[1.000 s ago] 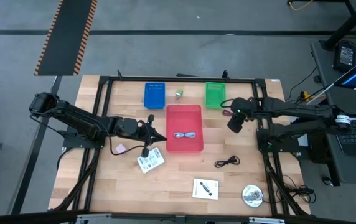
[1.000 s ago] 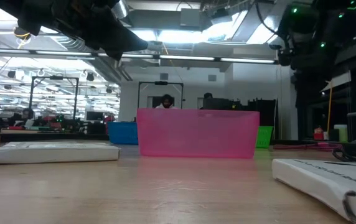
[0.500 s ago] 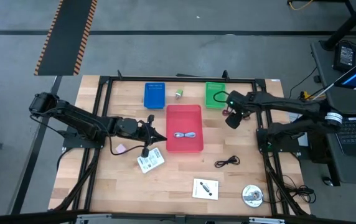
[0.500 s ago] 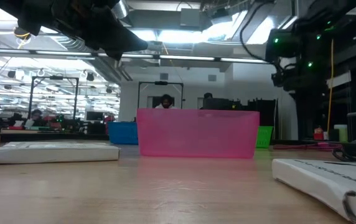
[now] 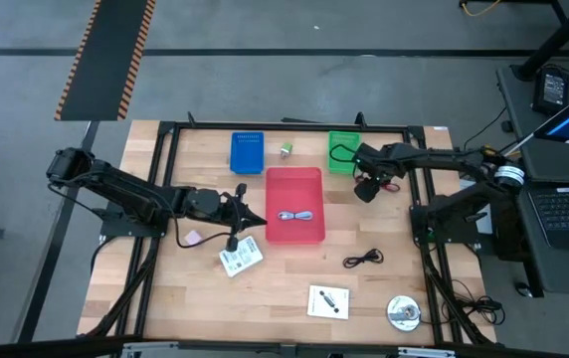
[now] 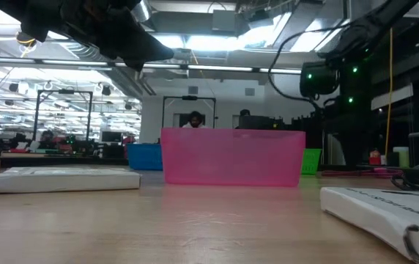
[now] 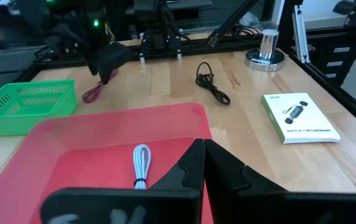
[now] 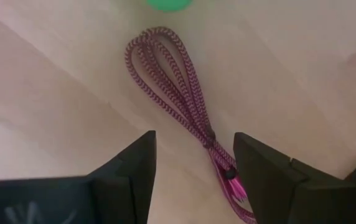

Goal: Pick and place items into bin
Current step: Put the pink charger cable into the red bin

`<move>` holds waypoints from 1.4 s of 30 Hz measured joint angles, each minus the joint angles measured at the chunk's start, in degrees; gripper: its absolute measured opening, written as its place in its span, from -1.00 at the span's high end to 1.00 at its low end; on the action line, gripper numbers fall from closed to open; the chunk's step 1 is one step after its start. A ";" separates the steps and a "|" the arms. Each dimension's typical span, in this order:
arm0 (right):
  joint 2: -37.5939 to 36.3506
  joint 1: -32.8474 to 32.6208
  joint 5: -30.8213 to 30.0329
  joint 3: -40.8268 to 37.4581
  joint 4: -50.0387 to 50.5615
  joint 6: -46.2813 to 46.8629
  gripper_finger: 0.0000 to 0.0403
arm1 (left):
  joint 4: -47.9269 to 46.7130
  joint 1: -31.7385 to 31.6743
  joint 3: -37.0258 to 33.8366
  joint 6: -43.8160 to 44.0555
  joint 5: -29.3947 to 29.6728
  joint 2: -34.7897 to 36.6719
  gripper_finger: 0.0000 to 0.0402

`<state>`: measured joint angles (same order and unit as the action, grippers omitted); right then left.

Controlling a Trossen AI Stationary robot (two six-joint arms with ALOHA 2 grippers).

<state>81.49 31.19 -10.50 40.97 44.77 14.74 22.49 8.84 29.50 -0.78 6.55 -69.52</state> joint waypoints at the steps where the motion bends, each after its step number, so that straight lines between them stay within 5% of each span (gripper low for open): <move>1: 0.76 0.14 0.00 -0.02 -0.55 -0.08 0.04 | -0.01 0.01 0.00 0.00 0.01 0.00 0.98; 15: 7.96 0.17 -0.32 0.24 -6.40 -3.37 0.07 | -0.01 0.00 0.00 0.01 0.01 0.00 0.98; 32: 7.73 0.21 3.37 0.15 -6.08 -5.15 0.93 | -0.01 0.00 0.00 0.01 0.00 0.00 0.98; 42: 8.07 -1.83 4.82 2.42 -2.07 -5.81 0.98 | -0.03 0.02 0.00 0.01 0.00 0.00 0.98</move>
<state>89.56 29.36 -5.68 43.39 42.69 8.93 22.46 8.86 29.50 -0.77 6.55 -69.52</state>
